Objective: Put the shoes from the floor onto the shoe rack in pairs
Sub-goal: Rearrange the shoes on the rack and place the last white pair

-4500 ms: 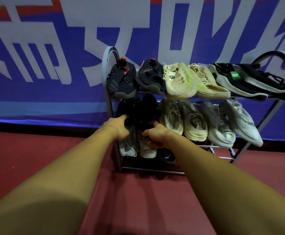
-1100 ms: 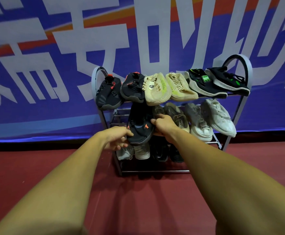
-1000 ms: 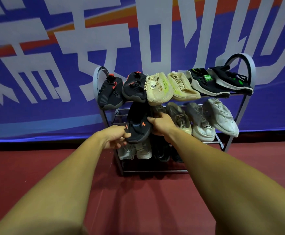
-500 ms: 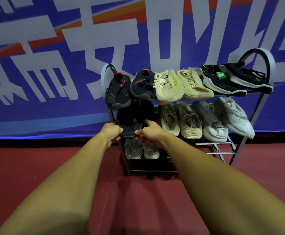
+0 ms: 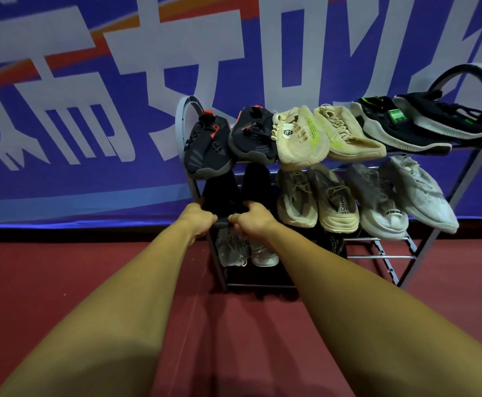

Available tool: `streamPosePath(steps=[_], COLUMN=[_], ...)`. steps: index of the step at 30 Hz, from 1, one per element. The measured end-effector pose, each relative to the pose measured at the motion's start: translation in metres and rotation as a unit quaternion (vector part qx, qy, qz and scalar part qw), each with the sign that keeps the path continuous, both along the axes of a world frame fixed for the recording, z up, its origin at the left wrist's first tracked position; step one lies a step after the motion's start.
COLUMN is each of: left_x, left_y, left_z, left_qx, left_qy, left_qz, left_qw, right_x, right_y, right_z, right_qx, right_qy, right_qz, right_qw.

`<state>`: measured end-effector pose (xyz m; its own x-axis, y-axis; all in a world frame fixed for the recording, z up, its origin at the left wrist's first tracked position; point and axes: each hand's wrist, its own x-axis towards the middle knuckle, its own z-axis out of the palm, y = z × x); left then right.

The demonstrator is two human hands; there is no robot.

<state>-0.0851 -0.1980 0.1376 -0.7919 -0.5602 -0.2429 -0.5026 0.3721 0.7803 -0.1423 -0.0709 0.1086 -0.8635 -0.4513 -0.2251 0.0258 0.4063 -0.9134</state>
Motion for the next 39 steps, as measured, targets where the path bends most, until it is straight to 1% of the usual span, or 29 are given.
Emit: streamPosePath(steps=[2,4,7,11,14,17,18,20,22,25,30,34,37,39], left_x=[-0.002,-0.004,-0.006,-0.007,-0.005,-0.003,-0.001,0.000,-0.002,-0.005,-0.016,-0.027,-0.033,-0.035], left_y=[0.003,0.005,0.010,0.016,0.019,0.027,0.032,0.042,0.053,0.074,0.109,0.128,0.135,0.137], left_z=[-0.005,-0.006,-0.005,-0.004,0.000,0.002,0.005,0.011,0.013,0.015,0.013,0.010,0.007,0.008], left_qx=[-0.016,-0.027,-0.041,-0.078,-0.132,-0.218,-0.240,-0.261,-0.264,-0.268,-0.231,-0.230,-0.236,-0.239], left_qy=[-0.030,-0.047,-0.062,-0.084,-0.108,-0.158,-0.163,-0.135,-0.104,-0.102,-0.062,-0.042,-0.041,-0.037], left_qz=[-0.021,-0.041,-0.052,-0.069,-0.086,-0.089,-0.089,-0.103,-0.134,-0.175,-0.240,-0.236,-0.228,-0.217], left_qw=[0.999,0.998,0.996,0.991,0.982,0.959,0.953,0.950,0.950,0.942,0.941,0.943,0.944,0.946], right_x=[0.003,0.007,0.007,0.003,0.003,0.006,0.005,0.004,0.002,0.001,-0.009,-0.014,-0.015,-0.019], right_y=[-0.001,0.002,0.008,0.019,0.037,0.060,0.068,0.083,0.100,0.124,0.159,0.184,0.196,0.197], right_z=[0.004,0.008,0.010,0.012,0.017,0.031,0.034,0.038,0.042,0.047,0.045,0.035,0.033,0.031], right_qx=[0.049,0.076,0.084,0.073,0.080,0.090,0.094,0.104,0.111,0.109,0.138,0.146,0.177,0.169], right_qy=[0.032,0.055,0.053,0.034,0.036,0.039,0.039,0.046,0.051,0.051,0.036,-0.008,-0.041,-0.055], right_qz=[0.013,0.029,0.049,0.043,0.038,0.032,0.029,0.024,0.020,0.006,-0.030,-0.070,-0.073,-0.072], right_qw=[0.998,0.995,0.994,0.996,0.995,0.995,0.994,0.993,0.992,0.993,0.989,0.987,0.981,0.981])
